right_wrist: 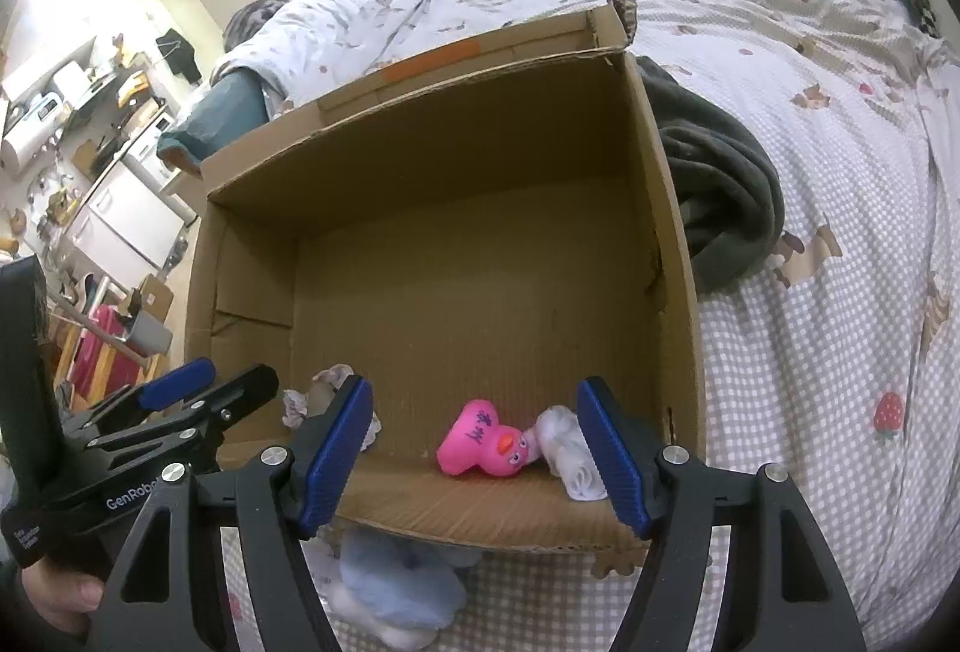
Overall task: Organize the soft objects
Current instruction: 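Lower the right tool to the light-blue plush and grasp it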
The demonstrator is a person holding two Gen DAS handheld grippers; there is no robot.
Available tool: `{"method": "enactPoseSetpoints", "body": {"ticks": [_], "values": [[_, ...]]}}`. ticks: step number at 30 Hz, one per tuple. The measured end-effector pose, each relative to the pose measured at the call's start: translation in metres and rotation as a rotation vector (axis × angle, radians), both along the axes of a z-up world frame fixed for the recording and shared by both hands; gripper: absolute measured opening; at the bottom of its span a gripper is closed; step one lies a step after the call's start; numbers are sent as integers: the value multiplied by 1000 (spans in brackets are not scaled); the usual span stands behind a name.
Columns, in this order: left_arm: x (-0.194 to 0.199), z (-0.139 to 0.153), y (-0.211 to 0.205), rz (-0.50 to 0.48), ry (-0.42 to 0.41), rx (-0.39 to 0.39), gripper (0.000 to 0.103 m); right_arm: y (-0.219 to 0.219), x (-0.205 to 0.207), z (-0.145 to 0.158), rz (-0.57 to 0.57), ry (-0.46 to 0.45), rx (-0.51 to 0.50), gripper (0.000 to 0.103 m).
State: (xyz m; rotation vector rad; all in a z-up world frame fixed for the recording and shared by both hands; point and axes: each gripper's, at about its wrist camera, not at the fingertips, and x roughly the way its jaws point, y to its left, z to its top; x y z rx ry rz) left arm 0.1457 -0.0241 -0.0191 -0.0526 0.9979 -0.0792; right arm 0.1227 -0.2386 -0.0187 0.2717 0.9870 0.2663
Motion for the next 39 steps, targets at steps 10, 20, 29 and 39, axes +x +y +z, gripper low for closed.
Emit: {"method": "enactPoseSetpoints", "body": {"ticks": [10, 20, 29, 39], "values": [[-19, 19, 2, 3, -66, 14, 75, 3, -2, 0, 10, -2, -9, 75], [-51, 29, 16, 34, -68, 27, 75, -4, -24, 16, 1, -28, 2, 75], [-78, 33, 35, 92, -55, 42, 75, -5, -57, 24, 23, -26, 16, 75], [-100, 37, 39, 102, -50, 43, 75, -6, -76, 22, 7, 4, 80, 75]]}}
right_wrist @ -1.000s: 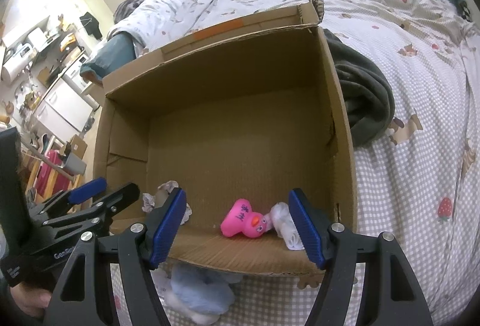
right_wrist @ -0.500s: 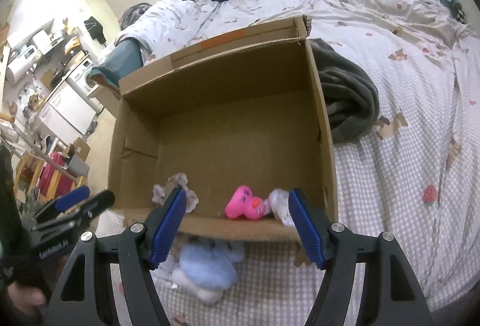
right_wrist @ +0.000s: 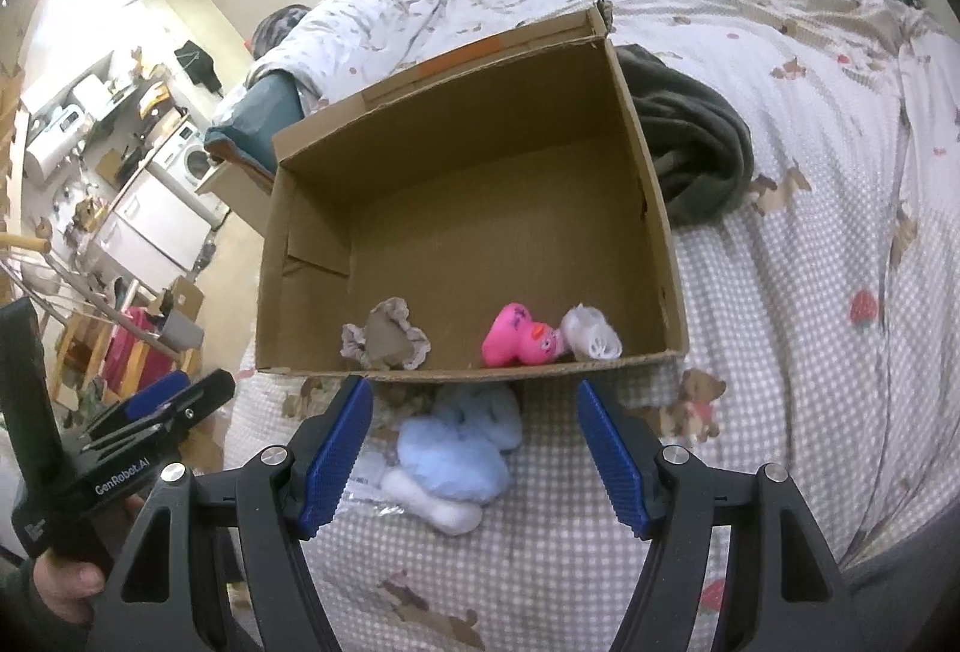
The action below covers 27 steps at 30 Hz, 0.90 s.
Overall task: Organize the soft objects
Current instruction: 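Lower the right tool to the light-blue plush and grasp it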
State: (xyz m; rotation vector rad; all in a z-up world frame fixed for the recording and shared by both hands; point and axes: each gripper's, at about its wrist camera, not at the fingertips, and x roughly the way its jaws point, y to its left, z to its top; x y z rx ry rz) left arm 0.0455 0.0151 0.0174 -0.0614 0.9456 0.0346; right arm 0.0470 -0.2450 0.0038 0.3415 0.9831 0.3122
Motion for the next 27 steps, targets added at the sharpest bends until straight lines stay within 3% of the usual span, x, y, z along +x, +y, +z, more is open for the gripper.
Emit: {"method": "enactPoseSetpoints", "body": {"ticks": [9, 18, 27], "values": [[8, -19, 12, 88, 58, 3, 75, 3, 4, -14, 9, 63, 45, 75], [21, -44, 15, 127, 168, -58, 75, 27, 15, -56, 79, 238, 57, 75], [22, -54, 20, 149, 217, -82, 75, 55, 30, -97, 139, 377, 48, 75]]}}
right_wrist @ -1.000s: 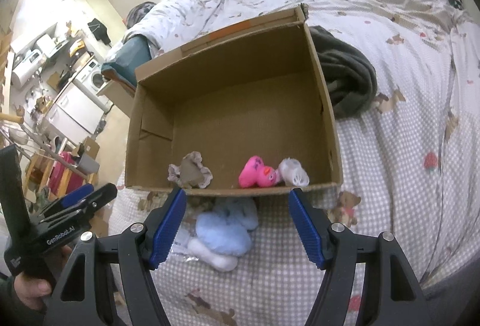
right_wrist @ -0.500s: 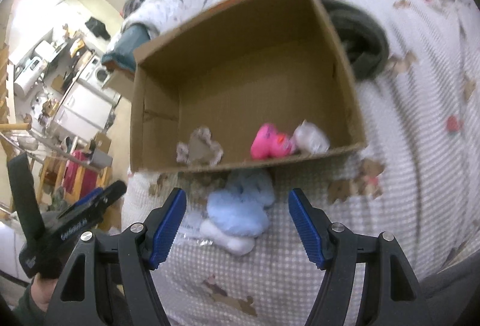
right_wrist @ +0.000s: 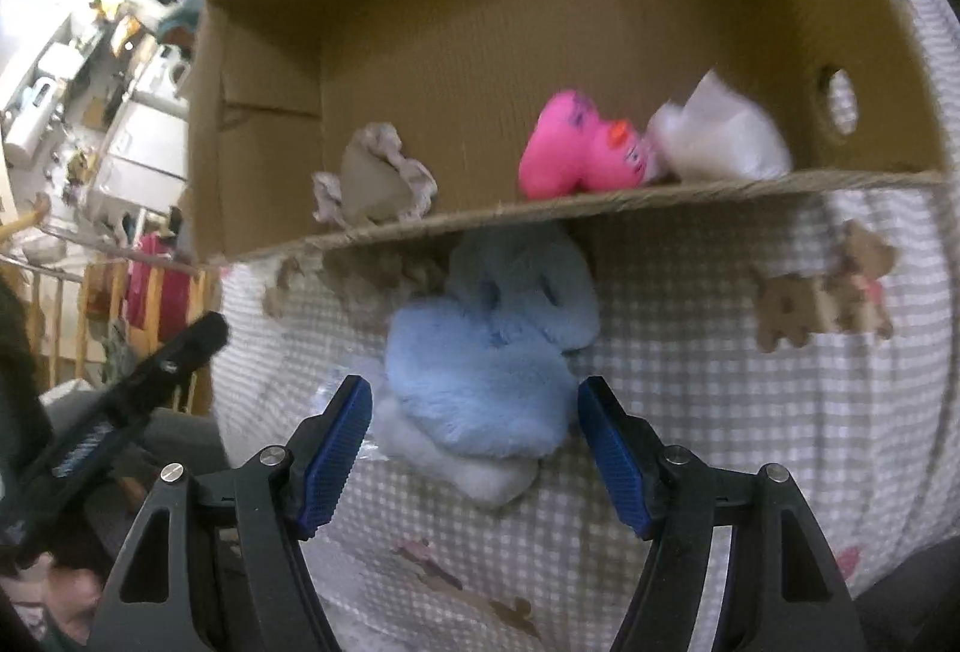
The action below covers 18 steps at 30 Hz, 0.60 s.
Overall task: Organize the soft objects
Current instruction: 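Lower the right tool to the light-blue plush and grasp it, then lift the plush with the right tool while the left tool grasps the clear plastic bag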
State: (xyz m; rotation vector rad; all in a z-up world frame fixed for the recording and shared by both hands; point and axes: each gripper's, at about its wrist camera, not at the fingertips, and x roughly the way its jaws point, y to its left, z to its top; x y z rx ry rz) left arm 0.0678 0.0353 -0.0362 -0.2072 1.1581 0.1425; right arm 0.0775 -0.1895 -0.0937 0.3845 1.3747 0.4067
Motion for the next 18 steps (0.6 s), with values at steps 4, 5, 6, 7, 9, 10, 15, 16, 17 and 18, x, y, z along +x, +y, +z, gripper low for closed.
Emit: {"method": "enactPoseSetpoints", "body": {"ticks": [4, 5, 6, 7, 9, 10, 15, 16, 17, 18], "values": [[1, -2, -2, -11, 8, 7, 75, 13, 4, -8, 30, -4, -29, 75], [1, -2, -3, -15, 10, 10, 75, 14, 4, -8, 33, -12, -31, 75], [1, -3, -4, -18, 12, 13, 75, 15, 5, -8, 38, -12, -32, 74], [2, -3, -4, -20, 14, 16, 75, 14, 5, -8, 36, -17, -35, 70], [2, -4, -5, -20, 17, 18, 75, 13, 3, -5, 35, -24, -31, 50], [2, -5, -4, -19, 19, 18, 75, 11, 2, -2, 36, -30, -35, 48], [2, -6, -2, -12, 23, 16, 75, -2, -8, 19, 21, -64, -36, 37], [2, -6, -3, -14, 24, 15, 75, -6, -11, 25, 15, -68, -28, 37], [2, -6, -3, -16, 25, 15, 75, -9, -14, 31, 13, -71, -22, 37], [2, -6, -4, -21, 28, 15, 75, -12, -16, 37, 11, -76, -18, 37]]}}
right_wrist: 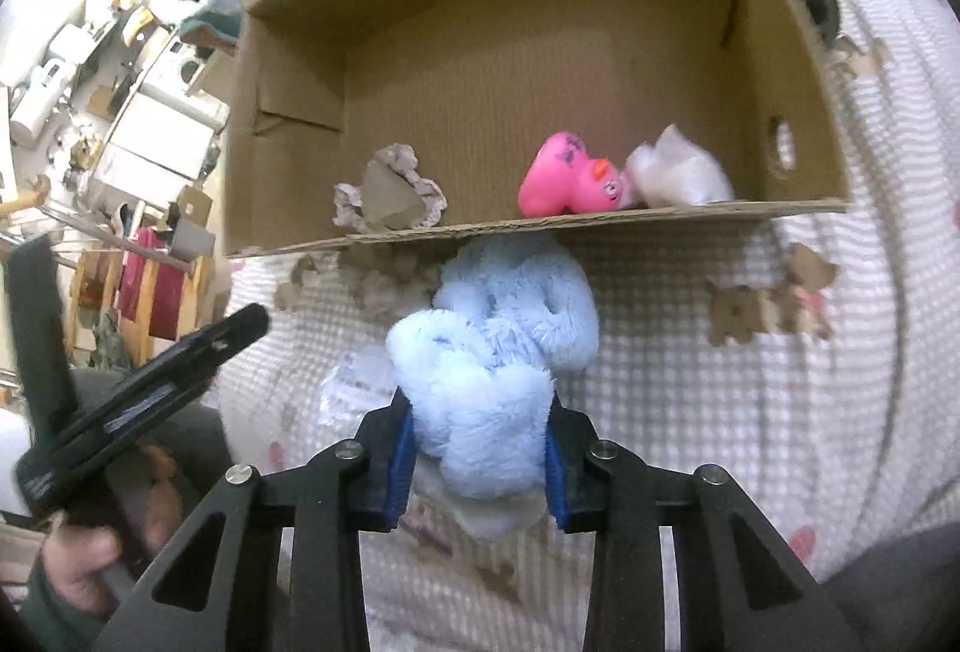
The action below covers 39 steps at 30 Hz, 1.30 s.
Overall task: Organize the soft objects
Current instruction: 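Lift the plush with the right tool while the left tool grasps the clear plastic bag, then carry the plush over the box with the right tool while the left tool carries the bag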
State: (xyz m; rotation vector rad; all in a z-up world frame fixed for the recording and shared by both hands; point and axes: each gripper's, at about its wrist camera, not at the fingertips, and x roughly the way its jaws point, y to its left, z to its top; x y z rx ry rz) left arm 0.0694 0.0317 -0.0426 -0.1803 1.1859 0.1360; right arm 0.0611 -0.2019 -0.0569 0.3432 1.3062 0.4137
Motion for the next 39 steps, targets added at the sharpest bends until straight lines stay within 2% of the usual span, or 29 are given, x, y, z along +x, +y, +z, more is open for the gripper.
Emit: {"method": "enactPoseSetpoints", "body": {"ticks": [5, 9, 12, 16, 19, 21, 23, 29, 39], "values": [[1, -7, -8, -42, 27, -17, 75, -13, -18, 23, -6, -68, -6, 37], [7, -21, -28, -134, 87, -66, 75, -21, -20, 18, -46, -73, -9, 37], [14, -31, -44, -203, 120, -62, 75, -18, -13, 14, -49, -74, -1, 37], [20, -49, -55, -231, 168, -64, 75, -15, -10, 8, -39, -64, -6, 37], [20, -53, -60, -253, 173, -71, 74, -16, -9, 6, -47, -60, -2, 37], [20, -53, -62, -269, 166, -71, 67, -17, -10, 6, -48, -57, 5, 37], [19, -55, -62, -270, 183, -94, 22, -16, -10, 6, -45, -58, 7, 37], [14, -50, -52, -249, 189, -150, 22, -12, -10, 6, -26, -63, 3, 37], [-12, -30, -23, -188, 160, -78, 22, -5, -11, 1, -1, -53, -25, 37]]}}
